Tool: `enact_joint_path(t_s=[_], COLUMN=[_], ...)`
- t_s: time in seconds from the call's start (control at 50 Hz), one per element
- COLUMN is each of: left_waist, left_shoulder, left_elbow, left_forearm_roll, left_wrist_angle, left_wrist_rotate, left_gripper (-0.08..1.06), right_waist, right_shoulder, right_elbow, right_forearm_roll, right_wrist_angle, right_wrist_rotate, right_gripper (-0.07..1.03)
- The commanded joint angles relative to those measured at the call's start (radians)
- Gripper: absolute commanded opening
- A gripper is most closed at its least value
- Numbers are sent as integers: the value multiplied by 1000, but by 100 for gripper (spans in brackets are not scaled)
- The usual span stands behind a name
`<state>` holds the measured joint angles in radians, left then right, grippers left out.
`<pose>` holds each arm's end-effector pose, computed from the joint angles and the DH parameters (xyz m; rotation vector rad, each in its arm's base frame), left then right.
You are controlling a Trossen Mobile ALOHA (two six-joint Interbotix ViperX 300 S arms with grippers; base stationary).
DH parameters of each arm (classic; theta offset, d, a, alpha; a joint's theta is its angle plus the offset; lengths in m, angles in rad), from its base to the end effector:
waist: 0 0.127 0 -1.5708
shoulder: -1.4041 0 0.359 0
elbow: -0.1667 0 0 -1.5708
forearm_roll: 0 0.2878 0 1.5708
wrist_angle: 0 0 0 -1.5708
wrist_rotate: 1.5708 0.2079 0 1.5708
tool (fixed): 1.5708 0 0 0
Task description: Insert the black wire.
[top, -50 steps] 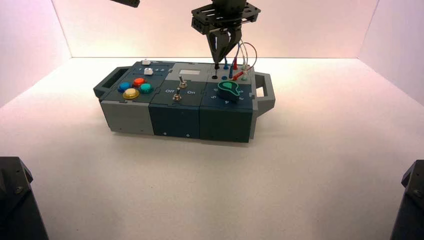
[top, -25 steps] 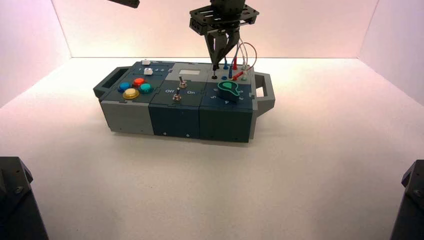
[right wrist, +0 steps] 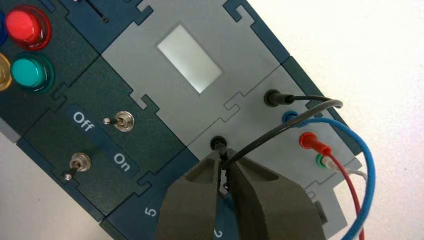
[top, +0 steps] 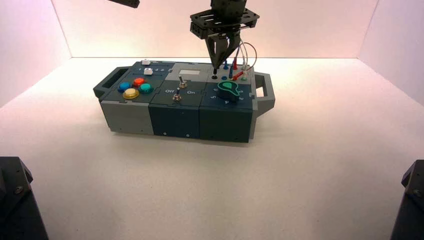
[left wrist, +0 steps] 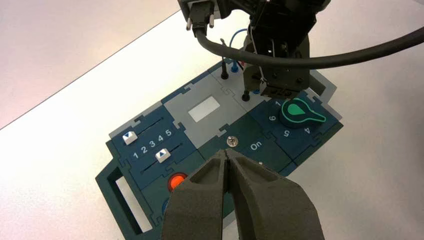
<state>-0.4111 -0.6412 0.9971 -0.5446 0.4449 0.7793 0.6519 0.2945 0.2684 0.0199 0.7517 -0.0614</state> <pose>0.2152 -0.1444 0.2089 0.3271 0.6636 -0.7080 0.3607 0.2788 0.0938 -0.4582 1.2572 0.5961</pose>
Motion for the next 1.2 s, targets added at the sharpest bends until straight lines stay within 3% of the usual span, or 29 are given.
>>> enact_joint_path(t_s=[0.02, 0.5, 0.76, 1.2], left_waist=[-3, -5, -3, 2], left_shoulder=[-6, -6, -6, -6], left_elbow=[-9, -9, -8, 0], left_forearm_roll=[0, 3, 3, 5], left_wrist_angle=[-6, -6, -20, -72], left_wrist_rotate=[-2, -2, -2, -2], left_gripper=[-3, -3, -3, -3], right_waist=[2, 5, 14, 12], right_shoulder=[-8, -5, -43, -152], right_elbow=[-2, 23, 20, 29], right_forearm_roll=[3, 23, 23, 5], right_wrist_angle=[-3, -20, -17, 61], right_wrist_rotate=[3, -2, -3, -18], right_gripper=[-2, -2, 23, 23])
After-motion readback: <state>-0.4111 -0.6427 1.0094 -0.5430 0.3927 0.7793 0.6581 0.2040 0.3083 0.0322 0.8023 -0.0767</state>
